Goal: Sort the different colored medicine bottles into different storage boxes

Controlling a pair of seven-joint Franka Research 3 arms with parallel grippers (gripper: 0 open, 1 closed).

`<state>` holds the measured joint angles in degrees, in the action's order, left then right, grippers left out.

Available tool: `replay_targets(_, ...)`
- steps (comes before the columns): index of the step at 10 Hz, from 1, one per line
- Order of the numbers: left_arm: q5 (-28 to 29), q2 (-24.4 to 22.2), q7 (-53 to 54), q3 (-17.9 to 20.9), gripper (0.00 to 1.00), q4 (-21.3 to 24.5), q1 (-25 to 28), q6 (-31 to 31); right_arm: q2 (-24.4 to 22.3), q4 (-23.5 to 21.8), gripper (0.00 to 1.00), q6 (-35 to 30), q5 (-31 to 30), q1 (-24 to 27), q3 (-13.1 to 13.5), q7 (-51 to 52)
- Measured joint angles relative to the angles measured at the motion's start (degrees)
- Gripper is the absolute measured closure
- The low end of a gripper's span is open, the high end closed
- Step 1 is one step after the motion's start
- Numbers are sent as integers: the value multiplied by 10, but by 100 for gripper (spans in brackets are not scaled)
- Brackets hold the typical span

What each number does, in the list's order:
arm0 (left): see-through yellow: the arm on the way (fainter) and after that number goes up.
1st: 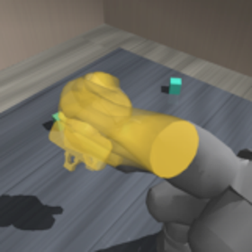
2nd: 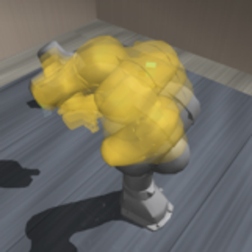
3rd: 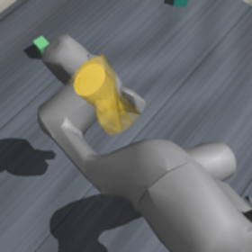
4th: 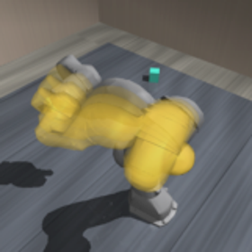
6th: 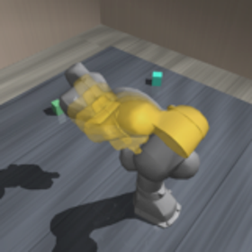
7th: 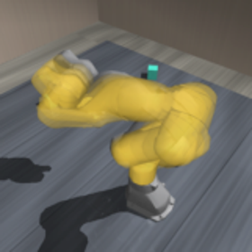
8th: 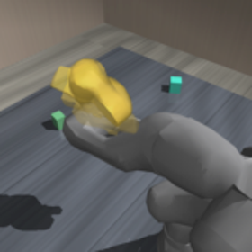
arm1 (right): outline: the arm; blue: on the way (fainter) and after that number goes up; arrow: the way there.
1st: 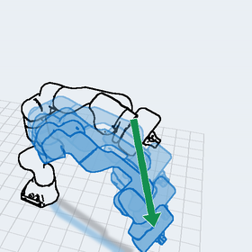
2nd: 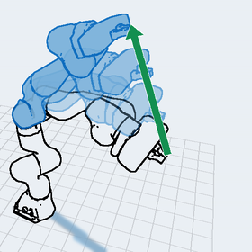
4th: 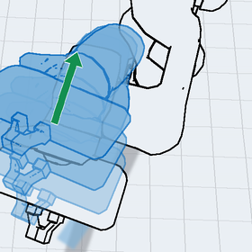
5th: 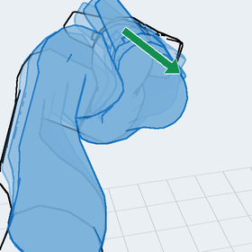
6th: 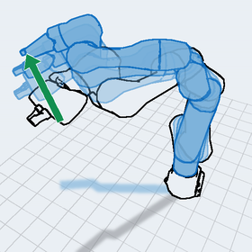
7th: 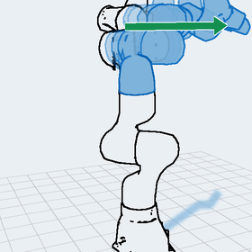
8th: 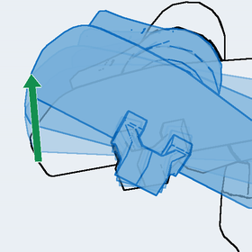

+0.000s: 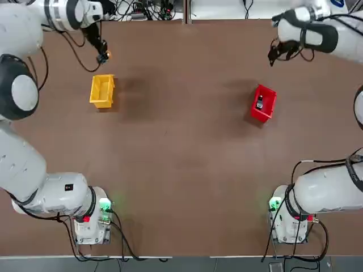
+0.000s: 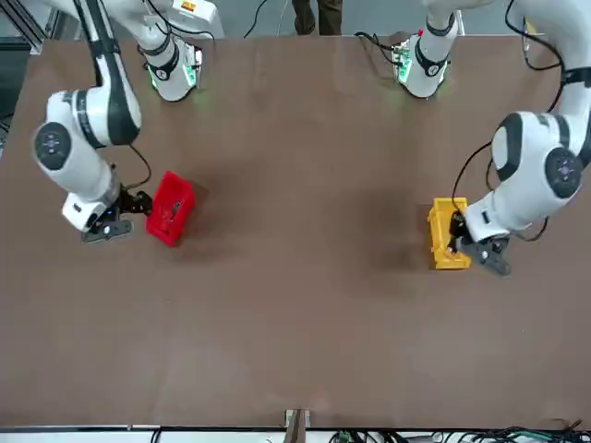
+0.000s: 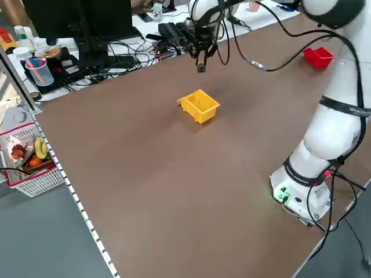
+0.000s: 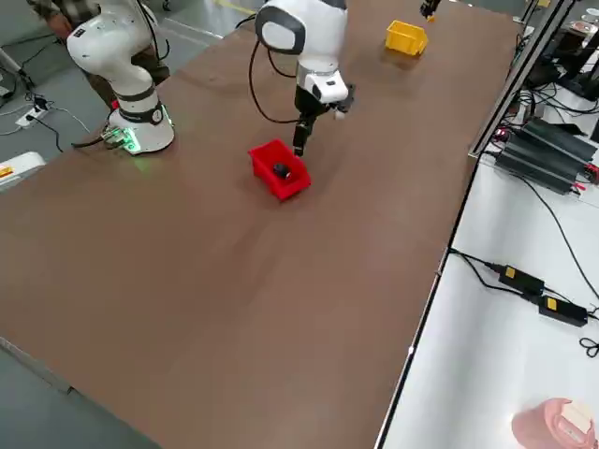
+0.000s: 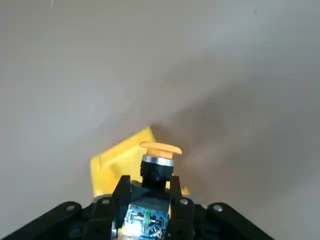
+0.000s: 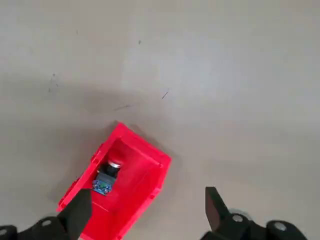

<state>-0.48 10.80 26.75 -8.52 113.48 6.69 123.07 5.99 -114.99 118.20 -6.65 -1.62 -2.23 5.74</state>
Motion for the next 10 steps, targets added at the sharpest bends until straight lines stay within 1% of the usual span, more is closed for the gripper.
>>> replay_targets(1,0,-24,6,0,64,39,22,1,11,55,0,-34,0,5,2,5)
replay_targets(2,0,-36,8,0,64,70,36,9,19,99,0,-62,0,8,10,6)
replay_targets(3,0,-38,8,0,64,97,40,35,23,135,0,-96,8,10,21,6)
replay_targets(4,0,-37,8,-1,64,123,38,69,23,163,0,-124,23,11,32,7)
replay_targets(5,0,-34,8,-3,64,141,37,91,21,181,0,-137,38,11,47,7)
replay_targets(7,0,-22,11,-4,62,148,37,110,-1,198,0,-158,47,12,71,7)
replay_targets(8,0,-16,22,-4,51,148,37,117,-18,201,0,-176,53,12,77,7)
replay_targets(9,0,-14,31,-4,38,146,38,122,-35,203,0,-195,59,12,80,0)
replay_targets(10,0,-14,32,-4,22,140,37,123,-47,205,0,-209,62,12,80,-16)
